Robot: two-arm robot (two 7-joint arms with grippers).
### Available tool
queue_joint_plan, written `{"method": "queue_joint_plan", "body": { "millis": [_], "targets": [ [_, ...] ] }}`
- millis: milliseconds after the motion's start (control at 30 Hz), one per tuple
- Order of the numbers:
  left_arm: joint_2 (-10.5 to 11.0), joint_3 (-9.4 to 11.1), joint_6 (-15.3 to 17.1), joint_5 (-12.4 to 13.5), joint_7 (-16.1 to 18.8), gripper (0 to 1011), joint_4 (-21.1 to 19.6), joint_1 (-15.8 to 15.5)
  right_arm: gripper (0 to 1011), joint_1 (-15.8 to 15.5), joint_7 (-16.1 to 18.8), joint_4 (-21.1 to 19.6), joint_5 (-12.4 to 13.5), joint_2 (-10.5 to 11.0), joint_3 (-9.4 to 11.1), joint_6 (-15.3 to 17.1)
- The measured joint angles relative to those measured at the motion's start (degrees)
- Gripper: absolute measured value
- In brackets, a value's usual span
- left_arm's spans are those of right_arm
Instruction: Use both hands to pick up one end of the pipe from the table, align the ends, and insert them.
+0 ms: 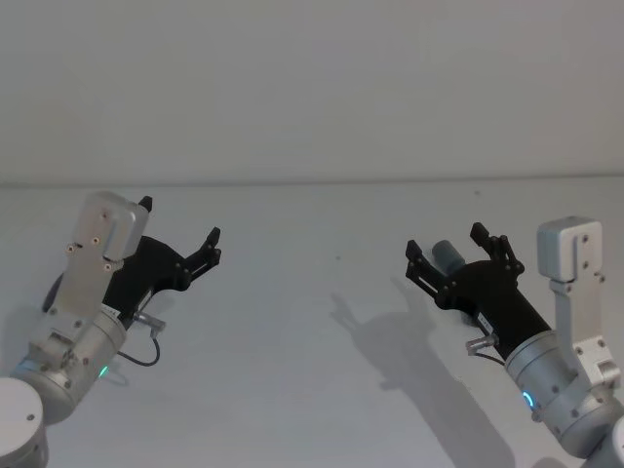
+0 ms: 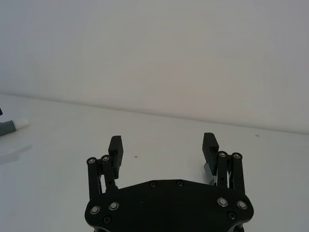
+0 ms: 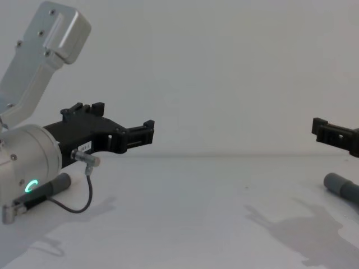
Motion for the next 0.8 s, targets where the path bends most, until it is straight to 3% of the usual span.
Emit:
{"method": "queue_joint_plan", "body": {
  "millis": [800],
  "targets": [
    [0.00, 0.00, 0.00, 0.00, 0.00, 1001, 0.00, 0.00, 1002, 0.00, 0.00, 0.00, 0.00, 0.00, 0.00, 0.00]
  ]
}}
